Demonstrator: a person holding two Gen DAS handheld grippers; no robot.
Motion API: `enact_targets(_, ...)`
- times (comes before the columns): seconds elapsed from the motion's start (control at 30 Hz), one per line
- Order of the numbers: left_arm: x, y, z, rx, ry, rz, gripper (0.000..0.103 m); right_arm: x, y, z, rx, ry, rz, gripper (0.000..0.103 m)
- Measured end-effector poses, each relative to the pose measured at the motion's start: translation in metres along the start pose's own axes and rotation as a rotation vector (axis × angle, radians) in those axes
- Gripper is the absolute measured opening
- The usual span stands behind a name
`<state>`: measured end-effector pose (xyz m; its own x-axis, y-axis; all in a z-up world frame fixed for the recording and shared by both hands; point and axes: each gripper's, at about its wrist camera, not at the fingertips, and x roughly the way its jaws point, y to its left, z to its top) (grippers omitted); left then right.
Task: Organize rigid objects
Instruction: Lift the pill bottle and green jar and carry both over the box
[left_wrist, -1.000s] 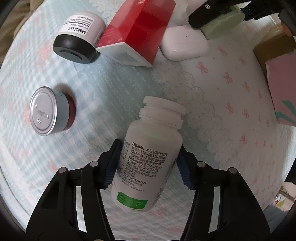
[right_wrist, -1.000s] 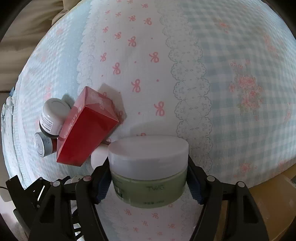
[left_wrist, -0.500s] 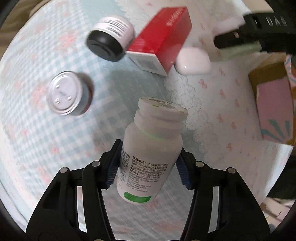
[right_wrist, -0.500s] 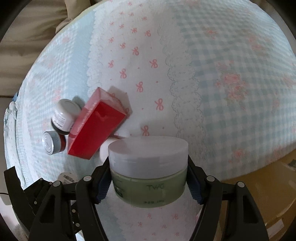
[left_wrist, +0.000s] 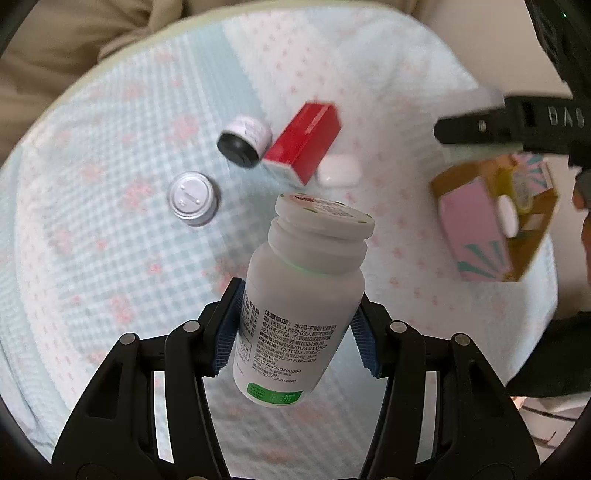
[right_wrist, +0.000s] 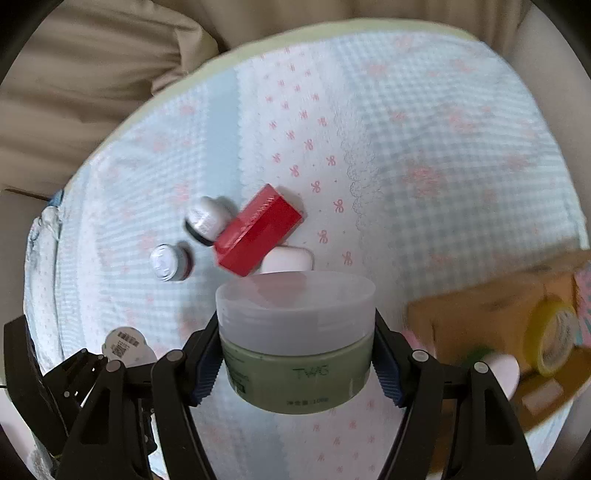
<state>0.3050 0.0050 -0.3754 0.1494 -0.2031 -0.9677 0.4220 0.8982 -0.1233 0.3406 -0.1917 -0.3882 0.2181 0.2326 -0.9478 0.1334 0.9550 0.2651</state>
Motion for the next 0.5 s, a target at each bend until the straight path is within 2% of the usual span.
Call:
enact_targets(0.3,-0.091,-0.047,-0.006,0.05,-0.14,-0.042,0.051,-0.096,0.016,-0.056,0.047,-0.09,-0.005,0.066)
enact_targets(0.5,-0.118,-0.085,-0.009,0.068,-0.185,-0.073,0.051,-0.137,0.002,-0.098,0.075,-0.126,0.021,0.066)
